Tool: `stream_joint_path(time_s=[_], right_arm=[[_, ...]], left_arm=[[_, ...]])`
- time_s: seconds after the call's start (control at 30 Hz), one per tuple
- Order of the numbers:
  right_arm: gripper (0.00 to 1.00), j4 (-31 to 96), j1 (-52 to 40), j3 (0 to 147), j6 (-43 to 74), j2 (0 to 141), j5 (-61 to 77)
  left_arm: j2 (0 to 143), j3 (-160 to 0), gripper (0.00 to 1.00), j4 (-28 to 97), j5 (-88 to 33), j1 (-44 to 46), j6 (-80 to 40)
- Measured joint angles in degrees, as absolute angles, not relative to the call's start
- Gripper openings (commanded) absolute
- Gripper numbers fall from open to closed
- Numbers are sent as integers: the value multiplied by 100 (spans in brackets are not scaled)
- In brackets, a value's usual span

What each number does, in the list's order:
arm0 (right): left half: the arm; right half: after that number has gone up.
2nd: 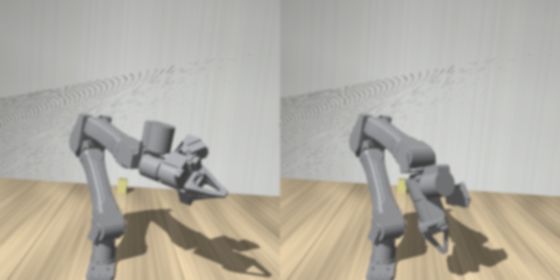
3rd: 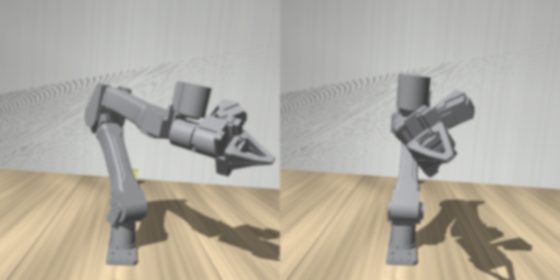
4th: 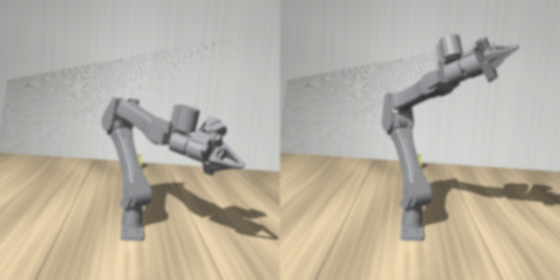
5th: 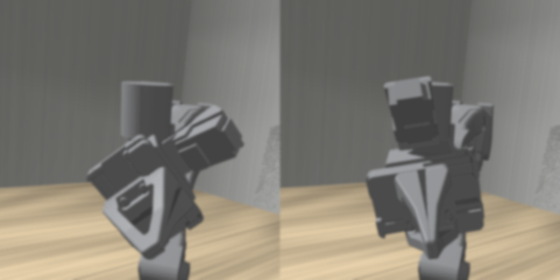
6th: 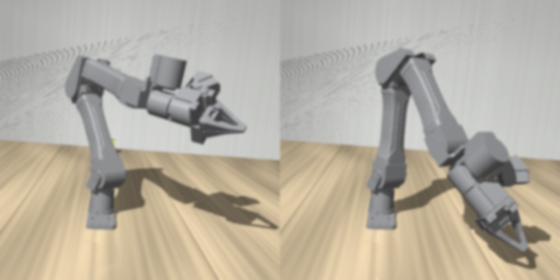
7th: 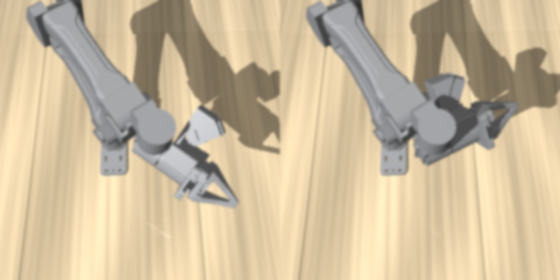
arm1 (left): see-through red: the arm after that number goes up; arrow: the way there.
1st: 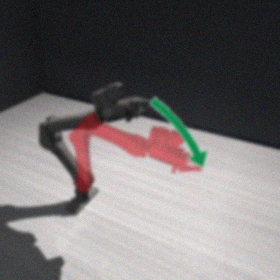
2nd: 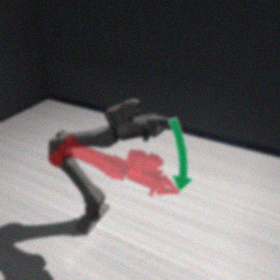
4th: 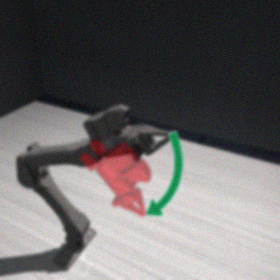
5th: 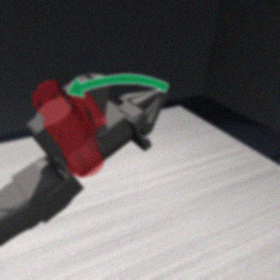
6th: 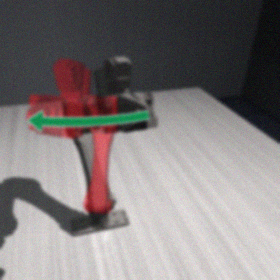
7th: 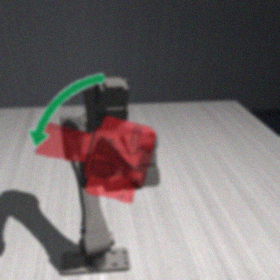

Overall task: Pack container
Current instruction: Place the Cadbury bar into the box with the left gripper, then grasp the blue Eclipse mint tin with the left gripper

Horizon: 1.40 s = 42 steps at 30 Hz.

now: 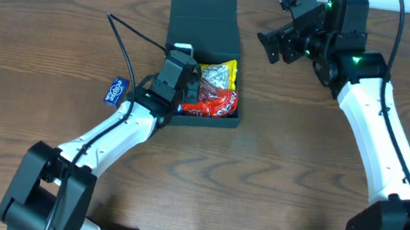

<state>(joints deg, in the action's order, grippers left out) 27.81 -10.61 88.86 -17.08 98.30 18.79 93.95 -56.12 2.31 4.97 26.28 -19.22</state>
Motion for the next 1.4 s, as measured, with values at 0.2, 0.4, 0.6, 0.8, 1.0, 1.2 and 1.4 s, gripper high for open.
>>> stream_joint_path(time_s=[0.2, 0.4, 0.6, 0.8, 1.0, 1.2, 1.4], right_arm=[[99, 2779, -1061, 8886, -1708, 9830, 1881], [99, 2808, -1061, 8886, -1706, 9830, 1885], [99, 2847, -1061, 8886, -1601, 9830, 1911], [99, 2893, -1061, 8886, -1559, 9830, 1933], [99, 2926, -1061, 8886, -1557, 9830, 1935], [99, 2936, -1061, 8886, -1559, 9830, 1935], [99, 2936, -1061, 8886, -1557, 9830, 1942]], left_arm=[[8842, -5612, 54, 99, 1708, 2626, -1457], [8731, -5612, 55, 320, 2711, 2202, -1302], [8733, -5612, 56, 694, 2692, 1295, -1247], [9032, -5612, 52, 998, 1900, 414, -851], [9935, -5612, 56, 1000, 1063, 316, 316], [10436, -5612, 72, 982, 827, 316, 751], [10481, -5612, 72, 939, 628, 316, 978]])
